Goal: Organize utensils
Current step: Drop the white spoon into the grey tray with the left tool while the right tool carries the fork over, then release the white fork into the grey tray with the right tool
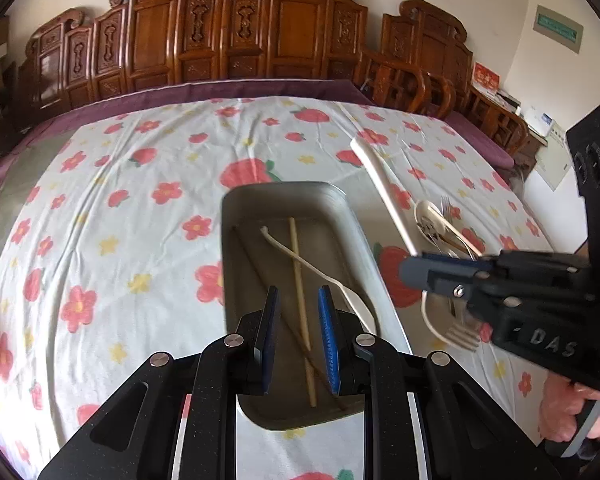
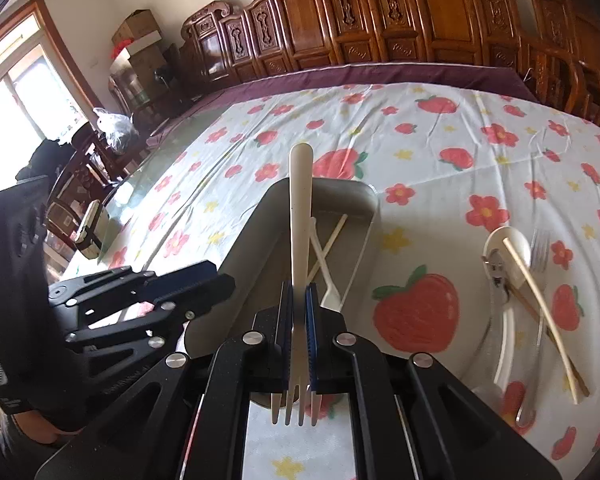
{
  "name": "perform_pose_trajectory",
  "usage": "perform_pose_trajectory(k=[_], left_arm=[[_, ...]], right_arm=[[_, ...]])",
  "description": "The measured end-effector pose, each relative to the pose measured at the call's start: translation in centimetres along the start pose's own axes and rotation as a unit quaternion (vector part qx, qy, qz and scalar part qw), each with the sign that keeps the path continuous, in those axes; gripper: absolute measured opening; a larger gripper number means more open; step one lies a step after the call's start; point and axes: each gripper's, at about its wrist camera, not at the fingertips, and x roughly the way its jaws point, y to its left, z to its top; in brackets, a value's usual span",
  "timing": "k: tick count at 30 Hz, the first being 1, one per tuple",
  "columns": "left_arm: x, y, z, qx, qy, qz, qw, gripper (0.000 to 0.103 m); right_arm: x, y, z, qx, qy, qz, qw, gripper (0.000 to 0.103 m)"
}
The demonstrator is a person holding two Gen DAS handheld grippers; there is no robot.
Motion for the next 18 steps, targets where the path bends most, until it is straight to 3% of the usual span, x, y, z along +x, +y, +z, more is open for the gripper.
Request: perform_pose_trajectory(k=[18], left_arm=[[-2.0,5.3,1.5,-0.044,-0.027,0.043,0.9977,0.018]], right_arm=[[5.1,2.2,0.9,0.019,0.030,0.034,0.999,0.011]])
